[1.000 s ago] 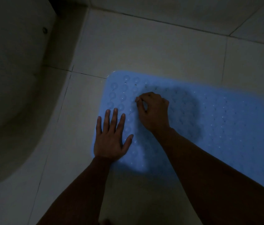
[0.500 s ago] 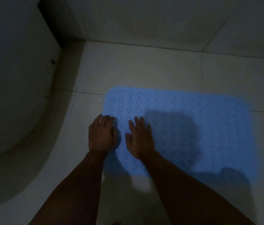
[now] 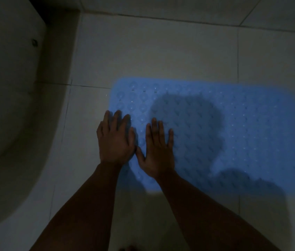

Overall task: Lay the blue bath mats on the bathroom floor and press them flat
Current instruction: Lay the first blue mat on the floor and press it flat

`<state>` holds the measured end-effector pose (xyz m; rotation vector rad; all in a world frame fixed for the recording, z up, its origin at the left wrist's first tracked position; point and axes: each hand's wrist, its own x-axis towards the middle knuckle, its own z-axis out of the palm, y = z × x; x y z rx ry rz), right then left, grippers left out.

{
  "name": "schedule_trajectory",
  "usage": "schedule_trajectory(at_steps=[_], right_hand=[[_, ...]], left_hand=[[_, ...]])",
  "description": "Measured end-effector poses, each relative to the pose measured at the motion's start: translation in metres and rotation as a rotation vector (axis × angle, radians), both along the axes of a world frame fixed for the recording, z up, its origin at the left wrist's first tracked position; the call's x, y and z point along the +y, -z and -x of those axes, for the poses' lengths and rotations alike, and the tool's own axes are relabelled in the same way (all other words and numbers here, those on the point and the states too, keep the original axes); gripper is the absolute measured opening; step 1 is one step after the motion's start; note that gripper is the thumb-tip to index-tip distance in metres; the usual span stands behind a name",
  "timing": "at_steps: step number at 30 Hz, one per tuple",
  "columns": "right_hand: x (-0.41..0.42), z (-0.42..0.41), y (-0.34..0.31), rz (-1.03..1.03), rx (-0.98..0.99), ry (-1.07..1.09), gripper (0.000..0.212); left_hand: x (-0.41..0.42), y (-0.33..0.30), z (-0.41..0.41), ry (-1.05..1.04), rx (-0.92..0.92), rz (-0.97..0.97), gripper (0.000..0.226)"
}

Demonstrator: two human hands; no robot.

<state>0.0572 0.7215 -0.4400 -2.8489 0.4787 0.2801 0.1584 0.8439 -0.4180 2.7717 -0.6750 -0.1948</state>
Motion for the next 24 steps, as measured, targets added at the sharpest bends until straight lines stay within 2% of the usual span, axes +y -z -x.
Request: schedule_trajectory(at_steps=[5,8,13,15,17,19,21,24], right_hand=[[0.000,0.003,0.003,-0.017,-0.014,0.002,0.083],[-0.001,0.001,0.002,-0.032,0.002,-0.013,0.092],[-0.007,-0.003,-0.012,-0.214,0.107,-0.017,0.095],[-0.019,-0.014,-0.032,-0.348,0.157,-0.009,0.086],[-0.043,-0.034,-0.052,-0.550,0.181,0.045,0.059],[-0.075,-0.051,-0.072,-0.734,0.031,0.214,0.036],[-0.106,-0.055,-0.080,-0.762,-0.154,0.379,0.028],[-0.141,-0.044,-0.084,-0.626,-0.287,0.425,0.018]], left_hand=[[-0.009,0.004,0.000,-0.020,0.006,-0.004,0.053],[-0.010,-0.002,-0.002,-0.051,-0.006,0.008,0.054],[-0.007,-0.024,-0.001,-0.169,-0.009,0.027,0.056],[-0.008,-0.036,0.000,-0.214,-0.006,0.037,0.058],[-0.012,-0.044,0.004,-0.221,0.021,0.040,0.059],[-0.024,-0.047,0.013,-0.188,0.032,0.029,0.057],[-0.041,-0.043,0.025,-0.125,0.032,0.030,0.057],[-0.073,-0.025,0.042,0.086,0.047,0.031,0.056]])
